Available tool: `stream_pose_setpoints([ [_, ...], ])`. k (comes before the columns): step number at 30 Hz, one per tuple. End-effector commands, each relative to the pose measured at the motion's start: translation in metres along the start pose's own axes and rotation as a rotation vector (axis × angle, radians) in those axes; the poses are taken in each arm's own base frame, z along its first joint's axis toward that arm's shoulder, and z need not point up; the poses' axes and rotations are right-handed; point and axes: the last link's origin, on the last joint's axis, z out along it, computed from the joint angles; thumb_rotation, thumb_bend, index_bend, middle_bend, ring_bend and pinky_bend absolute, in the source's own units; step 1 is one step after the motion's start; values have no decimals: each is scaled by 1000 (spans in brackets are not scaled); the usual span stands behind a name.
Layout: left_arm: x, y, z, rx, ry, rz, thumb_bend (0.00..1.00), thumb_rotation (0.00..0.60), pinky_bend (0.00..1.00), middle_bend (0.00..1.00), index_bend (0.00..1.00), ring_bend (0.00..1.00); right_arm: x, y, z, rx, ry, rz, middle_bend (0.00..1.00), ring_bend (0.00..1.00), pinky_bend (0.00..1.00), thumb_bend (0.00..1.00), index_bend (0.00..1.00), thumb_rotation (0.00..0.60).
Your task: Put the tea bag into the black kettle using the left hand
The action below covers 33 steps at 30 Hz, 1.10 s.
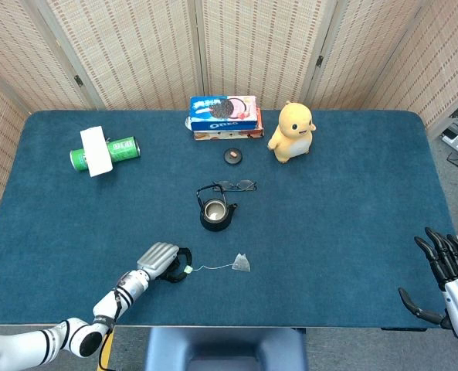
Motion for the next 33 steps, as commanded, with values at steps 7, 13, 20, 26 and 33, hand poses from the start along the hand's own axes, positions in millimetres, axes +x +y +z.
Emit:
stream_pose_setpoints([
  [7,-3,3,2,-4,-13,3,470,508,1000,1000,521,1000,2,1,-1,-1,8,2,0,21,0,402,0,339],
  [13,-4,4,2,-8,-7,-3,508,469,1000,1000,554,1000,1,1,-1,-2,6,0,0,21,0,401,0,338],
  [20,-4,3,2,-12,-5,-7,515,462,1000,1000,566,1000,1,1,-1,-3,8,-2,0,20,0,401,0,338],
  [26,-7,2,2,-14,-6,-3,529,599,1000,1000,585,1000,1,1,-1,-3,7,0,0,20,0,402,0,340],
  [33,-8,1,4,-17,0,-10,535,600,1000,1000,600,1000,1,2,0,-3,4,0,0,20,0,402,0,339],
])
